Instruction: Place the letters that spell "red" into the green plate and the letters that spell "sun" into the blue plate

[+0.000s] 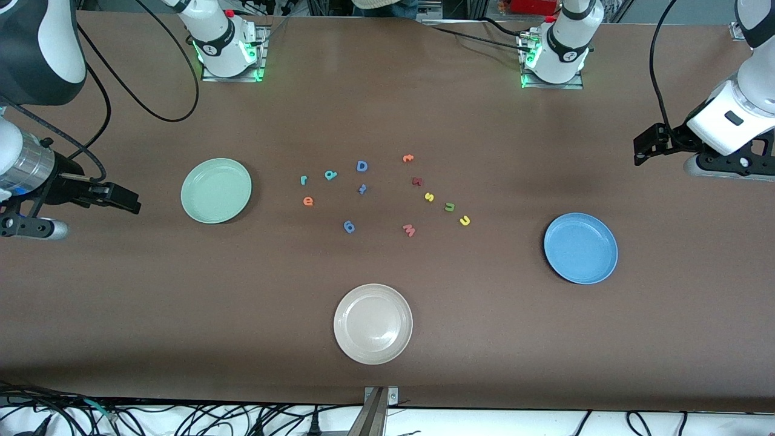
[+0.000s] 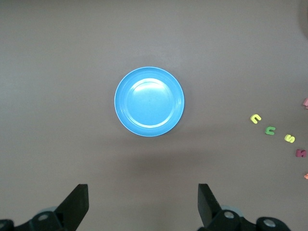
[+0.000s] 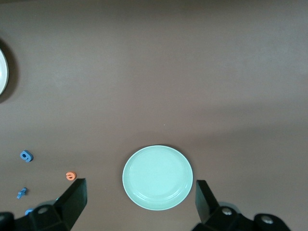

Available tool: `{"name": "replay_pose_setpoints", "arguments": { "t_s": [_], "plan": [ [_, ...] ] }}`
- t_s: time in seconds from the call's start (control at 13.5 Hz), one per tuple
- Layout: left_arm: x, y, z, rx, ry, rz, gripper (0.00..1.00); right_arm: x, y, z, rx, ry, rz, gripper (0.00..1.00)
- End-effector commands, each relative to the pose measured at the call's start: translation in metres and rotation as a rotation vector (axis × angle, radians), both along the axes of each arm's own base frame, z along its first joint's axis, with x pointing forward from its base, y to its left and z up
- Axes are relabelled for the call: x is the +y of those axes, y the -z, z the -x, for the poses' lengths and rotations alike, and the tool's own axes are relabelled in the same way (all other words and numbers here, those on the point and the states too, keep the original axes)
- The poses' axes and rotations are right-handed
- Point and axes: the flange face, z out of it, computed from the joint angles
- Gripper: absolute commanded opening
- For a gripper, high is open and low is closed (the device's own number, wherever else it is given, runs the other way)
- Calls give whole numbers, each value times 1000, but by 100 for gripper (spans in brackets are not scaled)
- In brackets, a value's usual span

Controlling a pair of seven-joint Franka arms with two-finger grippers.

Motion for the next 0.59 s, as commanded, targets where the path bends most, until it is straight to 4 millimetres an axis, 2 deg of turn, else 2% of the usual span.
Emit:
{"name": "replay_pose_setpoints", "arguments": {
  "t_s": [0.0,0.15,0.52],
  "plan": [
    [-1,-4,1,-10,1,9,100,-1,-1,0,-9,12,-11,100],
    [-1,-3,0,-8,1,9,100,-8,-1,0,-8,19,-10,100],
    [-1,-3,1,-8,1,9,100,-10,-1,1,-1,29,-4,100]
  ]
}}
